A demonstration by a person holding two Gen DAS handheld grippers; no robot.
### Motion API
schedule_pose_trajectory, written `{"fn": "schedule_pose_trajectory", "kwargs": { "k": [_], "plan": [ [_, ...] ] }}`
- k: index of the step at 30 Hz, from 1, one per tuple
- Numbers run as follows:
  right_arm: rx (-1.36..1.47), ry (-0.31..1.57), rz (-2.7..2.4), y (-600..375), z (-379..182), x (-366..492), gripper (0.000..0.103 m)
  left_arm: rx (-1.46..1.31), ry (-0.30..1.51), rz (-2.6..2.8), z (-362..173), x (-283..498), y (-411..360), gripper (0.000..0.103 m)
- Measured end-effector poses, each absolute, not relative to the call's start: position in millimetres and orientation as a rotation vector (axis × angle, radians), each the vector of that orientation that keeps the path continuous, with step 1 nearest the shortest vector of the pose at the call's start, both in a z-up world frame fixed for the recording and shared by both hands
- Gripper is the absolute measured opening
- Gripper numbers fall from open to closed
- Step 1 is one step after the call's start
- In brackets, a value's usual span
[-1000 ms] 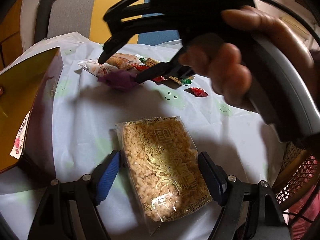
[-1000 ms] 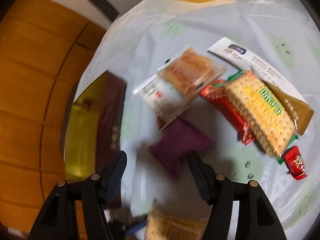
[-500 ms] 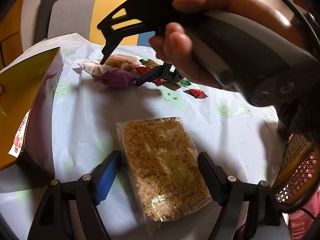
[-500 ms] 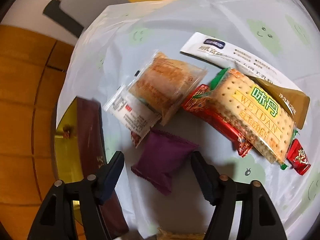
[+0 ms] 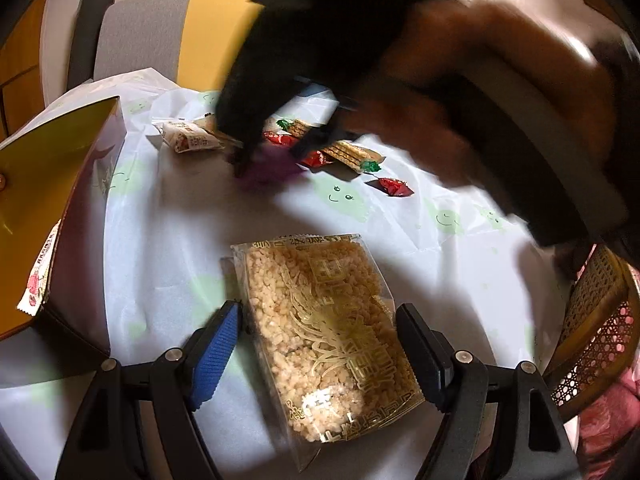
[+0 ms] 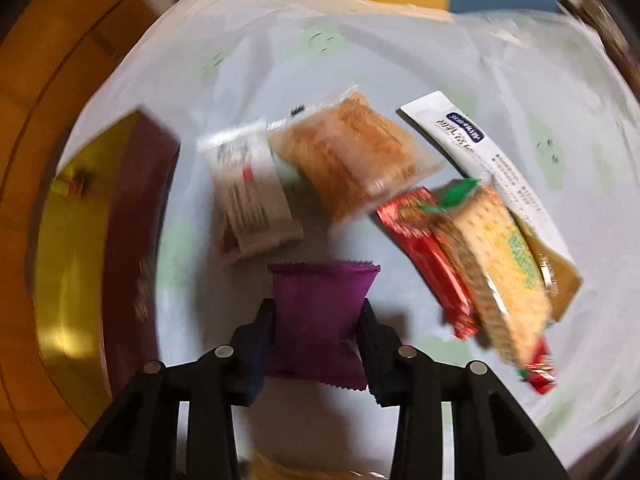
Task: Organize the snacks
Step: 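Lift the puffed rice bag with left tool while right tool grasps the purple packet, then lower the rice bag into the gold tin and open left tool while right holds purple packet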
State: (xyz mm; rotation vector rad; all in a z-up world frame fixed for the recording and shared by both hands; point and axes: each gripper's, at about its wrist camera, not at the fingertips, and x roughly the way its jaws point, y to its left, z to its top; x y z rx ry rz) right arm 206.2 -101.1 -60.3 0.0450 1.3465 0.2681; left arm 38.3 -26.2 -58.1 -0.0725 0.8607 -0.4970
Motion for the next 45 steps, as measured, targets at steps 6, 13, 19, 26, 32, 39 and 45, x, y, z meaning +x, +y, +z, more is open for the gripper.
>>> {"fn": "schedule_pose_trajectory", "kwargs": {
  "k": [6,13,19,26,32,39,45],
  "plan": [
    [-0.11,1.348,0.381,-151.8,-65.8,160.9,0.039,-0.069,0.86,-0.493,-58.3,38.6,-26.3,0.079],
    [-0.043,1.321,0.43,-213.3,-71.4,140.8,0.04,-0.059,0.873,-0.48,-56.3,40.3,-30.0,0.079],
    [-0.038,1.28,0.466,-225.9,-72.1,135.0,0.04,-0.065,0.896,-0.458,-54.8,44.8,-32.0,0.074],
    [-0.135,1.254,0.455,-213.8,-70.0,119.6,0.041,-0.099,0.933,-0.432,-47.9,49.0,-29.9,0.072],
    [-0.167,1.244,0.452,-210.3,-74.1,119.7,0.041,-0.168,0.841,-0.429,-5.9,47.8,-10.0,0.071],
    [-0.195,1.234,0.442,-207.2,-70.0,117.2,0.041,-0.31,0.817,-0.273,26.2,88.5,58.2,0.072],
    [-0.219,1.225,0.434,-189.1,-76.9,120.0,0.041,-0.377,0.917,-0.122,10.1,139.0,110.7,0.072]
  ]
}}
